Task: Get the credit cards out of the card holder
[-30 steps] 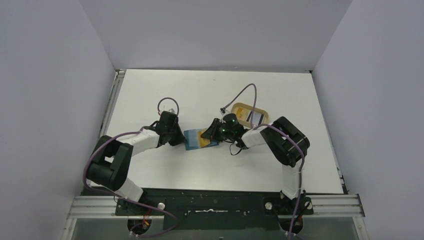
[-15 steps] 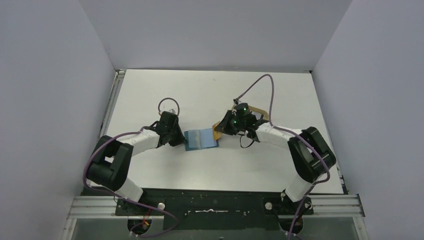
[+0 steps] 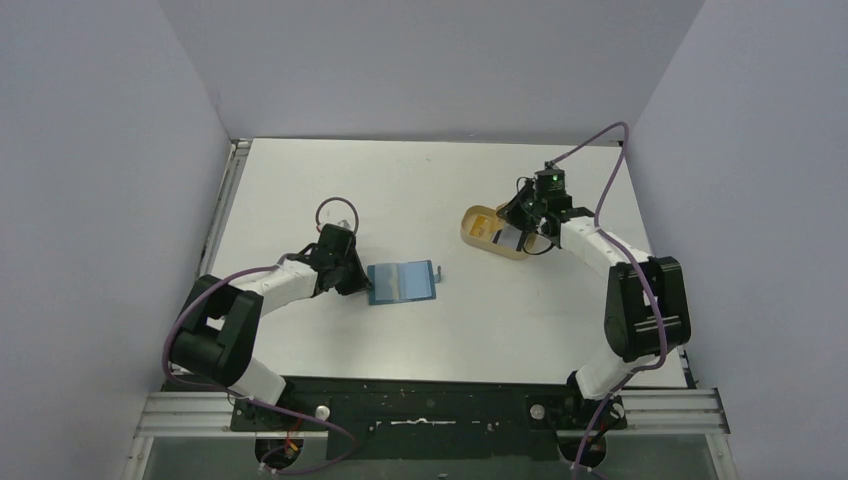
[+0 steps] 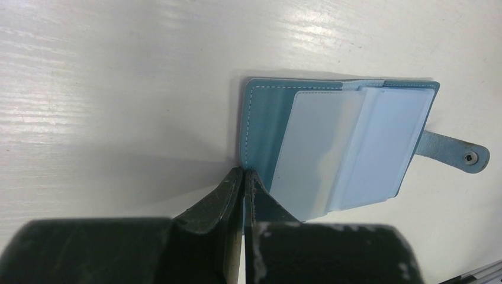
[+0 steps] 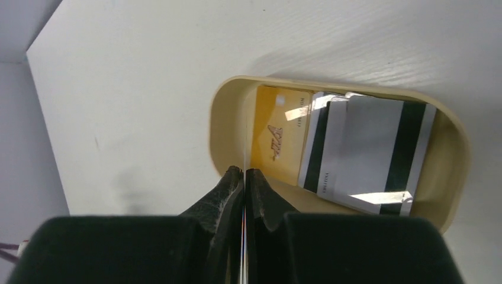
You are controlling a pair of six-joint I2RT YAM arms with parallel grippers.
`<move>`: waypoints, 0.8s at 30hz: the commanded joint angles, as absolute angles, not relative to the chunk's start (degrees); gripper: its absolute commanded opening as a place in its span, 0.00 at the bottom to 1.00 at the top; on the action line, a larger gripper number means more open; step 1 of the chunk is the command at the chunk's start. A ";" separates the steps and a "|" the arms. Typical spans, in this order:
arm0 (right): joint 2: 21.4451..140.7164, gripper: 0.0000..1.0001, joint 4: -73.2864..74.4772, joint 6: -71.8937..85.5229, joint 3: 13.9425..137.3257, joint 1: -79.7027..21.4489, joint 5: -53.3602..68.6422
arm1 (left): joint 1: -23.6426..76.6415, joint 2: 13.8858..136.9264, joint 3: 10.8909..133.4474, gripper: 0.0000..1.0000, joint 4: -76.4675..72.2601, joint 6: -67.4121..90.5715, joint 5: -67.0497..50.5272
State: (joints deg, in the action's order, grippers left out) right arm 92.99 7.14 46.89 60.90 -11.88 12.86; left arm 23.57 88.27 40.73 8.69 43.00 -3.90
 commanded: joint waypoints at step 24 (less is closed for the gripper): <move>108.72 0.00 -1.55 46.39 66.01 -10.41 14.04 | 23.91 88.18 42.36 0.00 12.57 41.26 -3.12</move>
